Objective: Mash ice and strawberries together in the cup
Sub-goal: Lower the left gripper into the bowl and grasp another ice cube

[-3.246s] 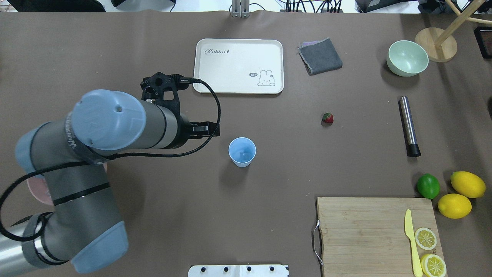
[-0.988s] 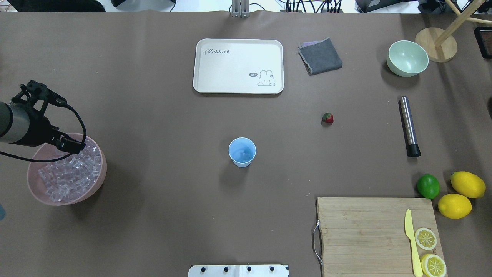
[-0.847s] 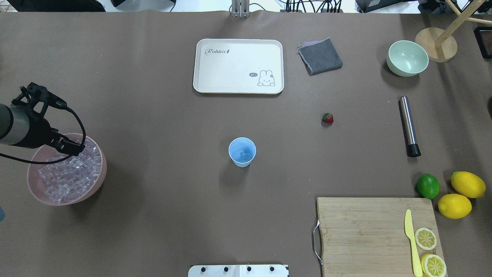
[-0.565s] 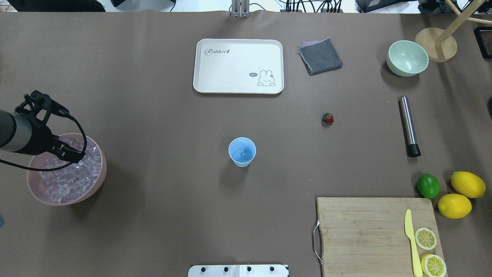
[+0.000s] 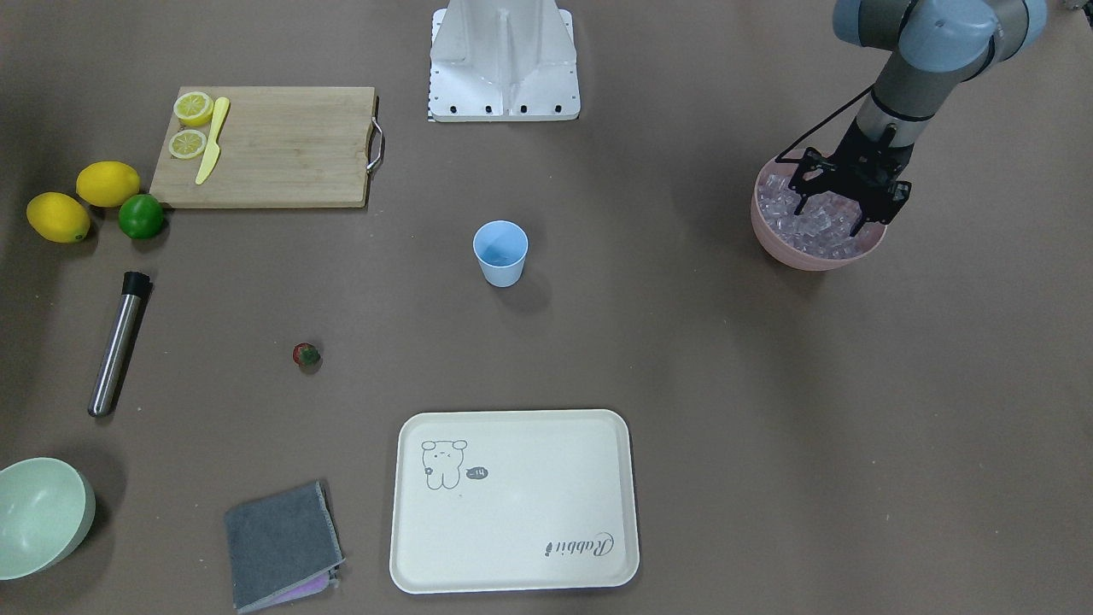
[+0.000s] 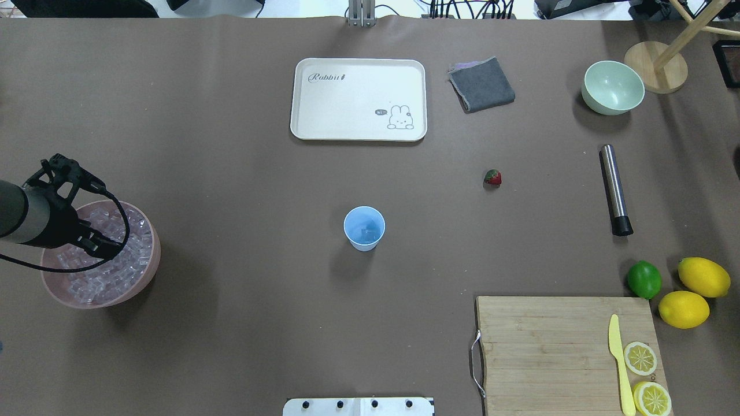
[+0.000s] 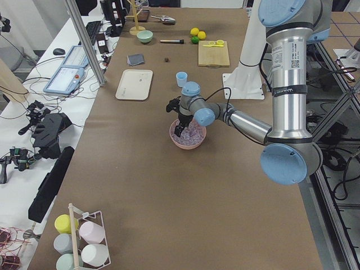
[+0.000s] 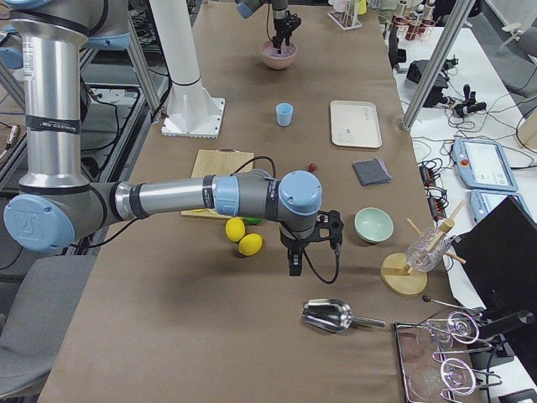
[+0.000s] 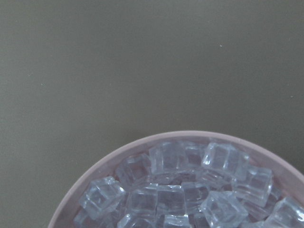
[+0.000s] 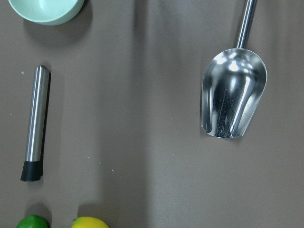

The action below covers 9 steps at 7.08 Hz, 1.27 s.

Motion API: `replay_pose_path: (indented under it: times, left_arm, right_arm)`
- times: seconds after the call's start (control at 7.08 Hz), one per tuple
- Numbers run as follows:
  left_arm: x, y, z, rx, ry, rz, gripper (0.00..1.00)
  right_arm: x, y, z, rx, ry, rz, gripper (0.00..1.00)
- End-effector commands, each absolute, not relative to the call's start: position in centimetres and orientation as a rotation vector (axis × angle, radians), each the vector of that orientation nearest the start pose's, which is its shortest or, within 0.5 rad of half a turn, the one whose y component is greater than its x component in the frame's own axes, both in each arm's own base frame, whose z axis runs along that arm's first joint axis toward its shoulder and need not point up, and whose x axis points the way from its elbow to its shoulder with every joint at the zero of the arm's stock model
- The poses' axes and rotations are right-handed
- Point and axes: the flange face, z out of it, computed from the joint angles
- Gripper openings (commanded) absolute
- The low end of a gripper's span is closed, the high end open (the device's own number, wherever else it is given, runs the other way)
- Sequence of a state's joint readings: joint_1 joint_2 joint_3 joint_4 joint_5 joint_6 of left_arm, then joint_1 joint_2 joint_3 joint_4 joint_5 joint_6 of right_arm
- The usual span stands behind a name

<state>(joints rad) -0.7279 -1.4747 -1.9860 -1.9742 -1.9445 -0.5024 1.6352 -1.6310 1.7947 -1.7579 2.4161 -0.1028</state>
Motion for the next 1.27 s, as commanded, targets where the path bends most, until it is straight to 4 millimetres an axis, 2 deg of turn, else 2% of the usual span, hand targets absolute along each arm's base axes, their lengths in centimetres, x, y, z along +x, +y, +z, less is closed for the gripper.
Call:
replay_pose_path:
  times: [0.0, 0.42, 0.85, 1.13]
  left_arm:
    - [28.7, -38.1, 47.5, 0.324, 0.720, 0.462, 0.78]
    - [29.7, -37.4, 47.5, 0.315, 0.725, 0.486, 0.72]
    - [29.7, -37.4, 47.8, 0.312, 0.720, 0.484, 0.45]
    - [29.6, -37.4, 47.9, 0.324, 0.729, 0.487, 0.16]
  right_arm:
    - [8.8, -45.2, 59.4, 0.043, -0.845, -0.024, 1.00]
    - [8.9, -45.1, 59.5, 0.043, -0.842, -0.023, 1.00]
    - [8.9, -45.0, 59.4, 0.043, -0.841, -0.021, 1.00]
    - [8.9, -45.0, 59.2, 0.047, -0.841, -0.021, 1.00]
